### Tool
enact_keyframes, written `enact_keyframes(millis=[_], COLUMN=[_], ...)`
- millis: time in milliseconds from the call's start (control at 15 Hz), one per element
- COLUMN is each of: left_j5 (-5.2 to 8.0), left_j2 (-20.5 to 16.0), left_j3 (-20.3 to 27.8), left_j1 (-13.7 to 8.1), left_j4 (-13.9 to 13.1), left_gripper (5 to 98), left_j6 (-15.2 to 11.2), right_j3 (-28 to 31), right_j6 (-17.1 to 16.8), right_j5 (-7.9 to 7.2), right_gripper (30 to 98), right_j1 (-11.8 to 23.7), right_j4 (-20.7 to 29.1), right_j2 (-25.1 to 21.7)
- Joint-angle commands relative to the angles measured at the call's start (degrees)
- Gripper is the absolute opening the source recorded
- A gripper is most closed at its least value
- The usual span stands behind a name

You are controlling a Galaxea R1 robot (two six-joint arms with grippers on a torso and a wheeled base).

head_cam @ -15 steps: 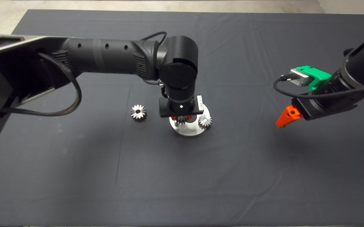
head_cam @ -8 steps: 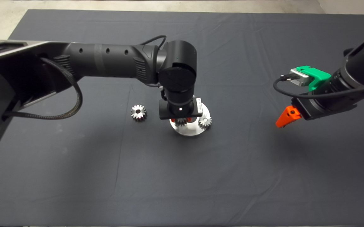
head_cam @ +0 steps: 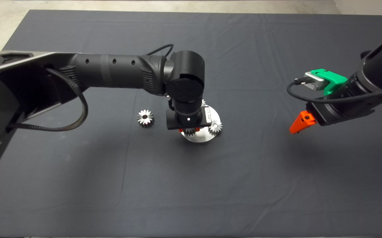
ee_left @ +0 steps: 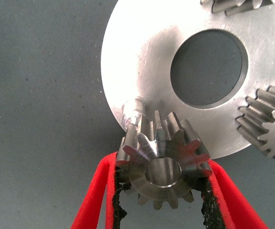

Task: Remove an incorrectly installed larger gear and replace it with the correct smaller gear

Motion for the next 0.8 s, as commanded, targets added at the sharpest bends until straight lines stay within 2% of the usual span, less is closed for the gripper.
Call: enact_keyframes(millis=[0,133,400,733], left_j5=[3.91,4.95,5.65,5.47], left_j2=[-0.4,-1.2,-2.3,-1.7], left_j3=[0.3,0.3,0.4,0.6], left_j1=[-1.3,-1.5,-1.6,-1.3], left_j4=[1.8,2.4,2.4,2.3], left_gripper=[32.2,32.2,32.2,32.2], left_j6=[0.1,0.3,1.0,1.0], right_j3=[0.5,0.6,0.6,0.3], right_j6=[-0.4,-0.4,-0.4,-0.4], right_j5=[-5.11,-5.03,-4.94,-5.03], right_gripper=[94.0,94.0,94.0,94.0], right_j1=[1.3,1.3,1.3,1.2], right_j4=[1.9,2.0,1.9,1.9], right_j2=[0.1,0.2,0.3,0.1])
